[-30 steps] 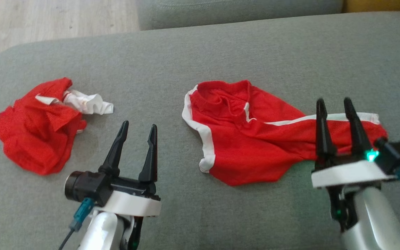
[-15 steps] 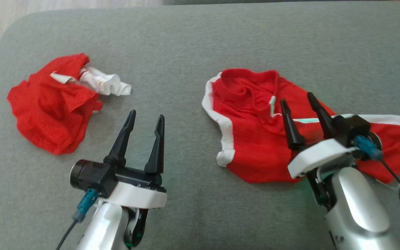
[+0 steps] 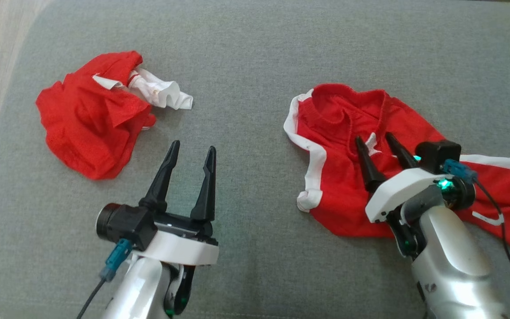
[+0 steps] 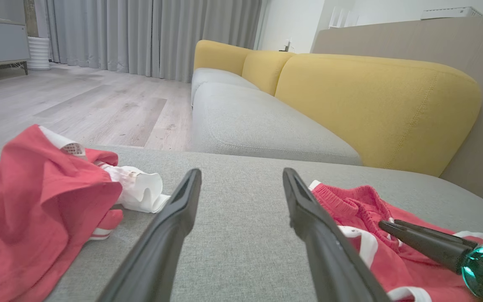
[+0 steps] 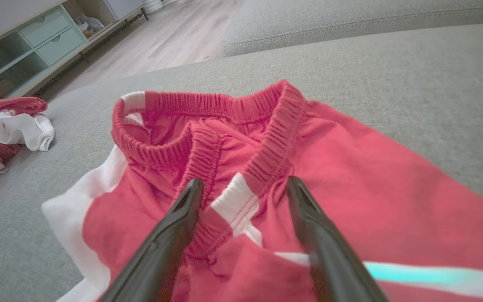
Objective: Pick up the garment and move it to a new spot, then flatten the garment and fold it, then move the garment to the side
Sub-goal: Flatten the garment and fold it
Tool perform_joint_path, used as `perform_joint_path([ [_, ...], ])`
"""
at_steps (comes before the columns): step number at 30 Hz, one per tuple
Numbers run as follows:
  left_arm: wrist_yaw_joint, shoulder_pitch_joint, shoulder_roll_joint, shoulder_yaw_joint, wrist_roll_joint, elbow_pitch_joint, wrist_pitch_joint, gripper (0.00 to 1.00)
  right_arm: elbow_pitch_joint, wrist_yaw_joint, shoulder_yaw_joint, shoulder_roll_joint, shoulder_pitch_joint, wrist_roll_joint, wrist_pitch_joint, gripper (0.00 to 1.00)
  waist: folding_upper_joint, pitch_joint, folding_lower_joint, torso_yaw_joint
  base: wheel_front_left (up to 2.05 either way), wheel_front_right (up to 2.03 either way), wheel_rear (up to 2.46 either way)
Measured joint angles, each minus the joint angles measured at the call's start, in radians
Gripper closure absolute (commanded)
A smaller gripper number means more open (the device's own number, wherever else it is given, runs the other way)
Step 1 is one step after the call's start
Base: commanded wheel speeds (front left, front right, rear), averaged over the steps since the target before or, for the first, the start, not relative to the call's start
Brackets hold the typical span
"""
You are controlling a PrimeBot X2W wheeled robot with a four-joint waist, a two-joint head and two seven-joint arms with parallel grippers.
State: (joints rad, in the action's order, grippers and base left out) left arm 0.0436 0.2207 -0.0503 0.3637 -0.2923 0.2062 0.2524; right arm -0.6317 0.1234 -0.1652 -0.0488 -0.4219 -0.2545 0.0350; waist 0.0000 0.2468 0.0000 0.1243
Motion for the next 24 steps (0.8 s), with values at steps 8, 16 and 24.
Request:
perform_joint_path([
  [8, -0.001, 0.0, 0.0, -0.001, 0.0, 0.004, 0.0, 0.0, -0.06, 0.0, -0.003, 0.0, -0.028, -0.029, 0.036, 1.0, 0.0, -0.009, 0.0, 0.002, 0.0, 0.0, 0.0],
  [16, -0.009, -0.002, 0.0, -0.002, -0.008, 0.005, 0.0, 0.0, -0.043, 0.0, 0.087, 0.0, -0.086, -0.029, 0.081, 1.0, 0.0, -0.052, 0.0, -0.023, 0.0, 0.0, 0.0],
  [24, -0.015, -0.021, 0.0, 0.017, -0.03, 0.004, 0.0, 0.0, 0.004, 0.0, 0.28, -0.091, -0.324, 0.056, 0.078, 1.0, 0.0, -0.12, 0.0, -0.024, 0.0, 0.0, 0.0],
])
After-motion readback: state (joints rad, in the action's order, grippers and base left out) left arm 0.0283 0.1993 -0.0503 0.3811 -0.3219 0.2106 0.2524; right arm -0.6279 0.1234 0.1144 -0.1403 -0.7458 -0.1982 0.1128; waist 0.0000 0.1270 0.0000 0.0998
